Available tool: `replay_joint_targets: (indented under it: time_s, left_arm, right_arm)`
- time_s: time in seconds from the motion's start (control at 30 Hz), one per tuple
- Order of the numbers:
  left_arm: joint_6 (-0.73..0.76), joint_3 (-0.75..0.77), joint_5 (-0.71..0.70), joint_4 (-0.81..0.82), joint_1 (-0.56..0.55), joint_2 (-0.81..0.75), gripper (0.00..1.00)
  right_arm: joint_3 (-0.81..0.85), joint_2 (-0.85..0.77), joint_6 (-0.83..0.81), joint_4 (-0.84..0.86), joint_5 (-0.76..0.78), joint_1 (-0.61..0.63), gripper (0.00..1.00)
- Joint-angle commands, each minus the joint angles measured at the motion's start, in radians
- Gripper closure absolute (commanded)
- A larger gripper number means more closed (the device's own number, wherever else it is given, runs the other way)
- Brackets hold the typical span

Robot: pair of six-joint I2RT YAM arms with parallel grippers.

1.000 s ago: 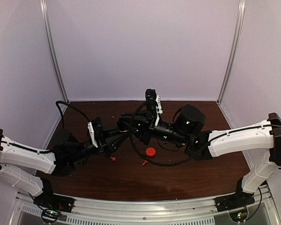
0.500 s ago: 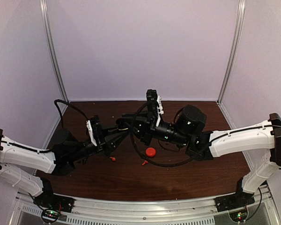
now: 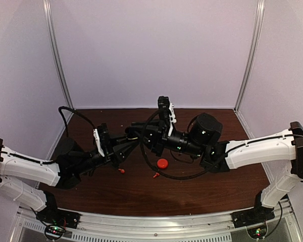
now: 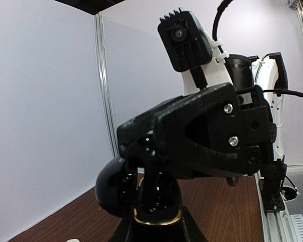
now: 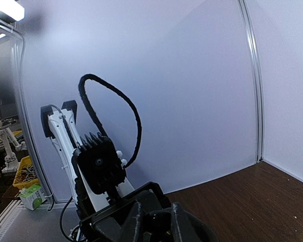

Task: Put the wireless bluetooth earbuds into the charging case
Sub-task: Place the left earbud in the left side groove of the charging case.

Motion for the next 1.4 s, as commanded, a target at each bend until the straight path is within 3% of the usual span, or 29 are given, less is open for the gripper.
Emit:
replay_joint_targets:
  time_s: [0.0,0.47,1.37]
  left_arm:
    - [-0.003,0.028,0.019,0.061,0.009,-0.011,1.0]
    - [0.014,0.03,0.034,0.034,0.011,-0.026,1.0]
    - [0.022,0.018,-0.002,0.054,0.01,-0.053,1.0]
  right_arm:
    - [-0.006,0.024,-0.003,-0.039,-0.009,-0.005,0.9]
    - [0.009,0.052,0.026,-0.076,-0.062,-0.006,0.86]
    - [-0.048,0.002,0.048,-0.105,0.048,-0.01,0.72]
